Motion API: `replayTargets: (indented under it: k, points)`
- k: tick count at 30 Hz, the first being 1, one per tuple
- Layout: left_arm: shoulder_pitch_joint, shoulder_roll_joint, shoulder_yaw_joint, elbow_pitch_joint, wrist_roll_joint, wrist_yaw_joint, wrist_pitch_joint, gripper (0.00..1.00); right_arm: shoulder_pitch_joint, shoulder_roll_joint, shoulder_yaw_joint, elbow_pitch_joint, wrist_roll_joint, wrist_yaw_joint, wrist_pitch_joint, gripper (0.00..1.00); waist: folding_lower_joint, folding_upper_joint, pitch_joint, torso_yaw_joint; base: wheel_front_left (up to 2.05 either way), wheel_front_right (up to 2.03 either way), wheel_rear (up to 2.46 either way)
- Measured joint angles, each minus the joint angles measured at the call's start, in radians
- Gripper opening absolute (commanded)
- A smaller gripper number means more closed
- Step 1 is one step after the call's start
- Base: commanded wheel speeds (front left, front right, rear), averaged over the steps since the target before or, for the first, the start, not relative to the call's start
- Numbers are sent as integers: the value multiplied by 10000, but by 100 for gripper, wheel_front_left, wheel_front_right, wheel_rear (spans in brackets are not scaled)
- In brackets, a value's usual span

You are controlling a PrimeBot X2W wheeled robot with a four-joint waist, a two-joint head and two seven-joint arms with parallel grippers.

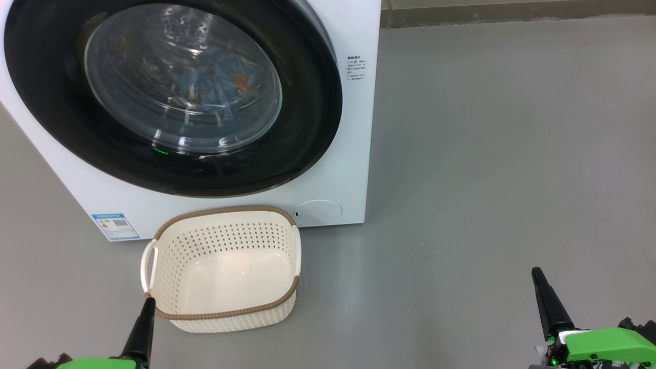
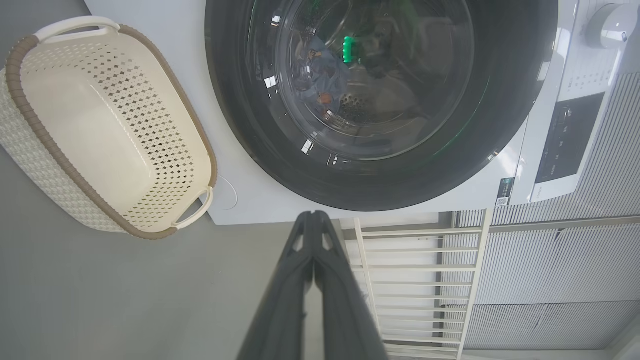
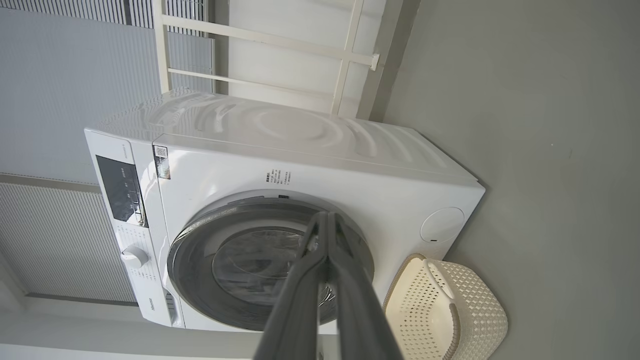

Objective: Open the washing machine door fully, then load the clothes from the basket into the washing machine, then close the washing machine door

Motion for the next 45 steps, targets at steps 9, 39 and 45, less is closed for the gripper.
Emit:
replayTargets:
  k: [9,39,45]
  points:
    - [-195,0,48,90,-863,0,226,0,-40,2,-67,69,951,-2,228,0,0,0,-7,-21,0,0,0]
    - [-352,-13,171,184,-1488,0,439,0,-203,4,-169,111,1546,-29,393,0,0,0,-11,-33,0,0,0]
    - [-352,-23,190,184,-1488,0,441,0,-203,6,-188,111,1546,-29,395,0,0,0,-11,-33,0,0,0]
